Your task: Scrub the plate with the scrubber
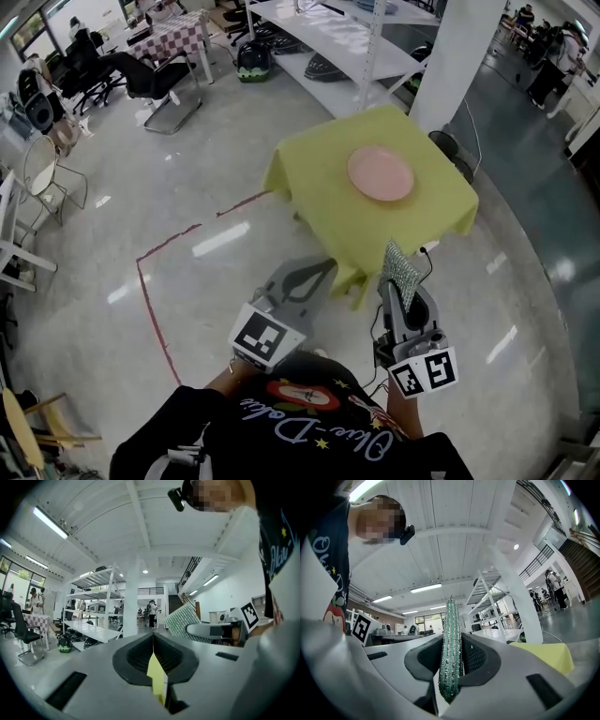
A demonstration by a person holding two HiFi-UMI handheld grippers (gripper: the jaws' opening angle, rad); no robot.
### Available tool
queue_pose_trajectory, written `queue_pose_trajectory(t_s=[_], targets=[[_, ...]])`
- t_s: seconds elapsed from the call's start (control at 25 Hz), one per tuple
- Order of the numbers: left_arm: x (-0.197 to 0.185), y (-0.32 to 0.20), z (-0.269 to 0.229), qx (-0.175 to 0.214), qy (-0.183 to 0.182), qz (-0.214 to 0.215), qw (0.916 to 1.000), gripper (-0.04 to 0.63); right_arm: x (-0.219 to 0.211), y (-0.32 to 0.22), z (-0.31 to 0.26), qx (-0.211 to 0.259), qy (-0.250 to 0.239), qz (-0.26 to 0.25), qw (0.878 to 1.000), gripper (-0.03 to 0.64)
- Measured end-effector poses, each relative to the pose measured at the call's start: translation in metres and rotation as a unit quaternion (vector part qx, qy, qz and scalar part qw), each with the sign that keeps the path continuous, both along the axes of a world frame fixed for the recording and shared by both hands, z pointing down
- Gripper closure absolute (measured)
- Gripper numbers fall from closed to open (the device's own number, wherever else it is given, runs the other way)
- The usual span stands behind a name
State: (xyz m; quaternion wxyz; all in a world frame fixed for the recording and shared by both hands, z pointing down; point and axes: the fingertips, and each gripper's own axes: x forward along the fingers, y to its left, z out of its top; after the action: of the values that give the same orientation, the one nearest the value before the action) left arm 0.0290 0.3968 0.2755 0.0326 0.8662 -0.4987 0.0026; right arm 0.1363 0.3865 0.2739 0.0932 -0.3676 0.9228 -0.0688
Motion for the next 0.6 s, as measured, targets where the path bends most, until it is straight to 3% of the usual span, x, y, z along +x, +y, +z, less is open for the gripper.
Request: queue_pose_trajectory(t_s=[0.32,0.6], targets=[[-0.008,-0.016,0.008,-0.008,0.006,-0.028,0.9996,0.592,0.000,-0.020,0.009,-0.002,-0.005,-0.016,1.000,0.554],[0.000,-0.075,0.011,0.006,0.005,0.010,0.9999,0.592,0.002,-0.064,0.011,0.006,0.003,0.011,1.000,0.554]])
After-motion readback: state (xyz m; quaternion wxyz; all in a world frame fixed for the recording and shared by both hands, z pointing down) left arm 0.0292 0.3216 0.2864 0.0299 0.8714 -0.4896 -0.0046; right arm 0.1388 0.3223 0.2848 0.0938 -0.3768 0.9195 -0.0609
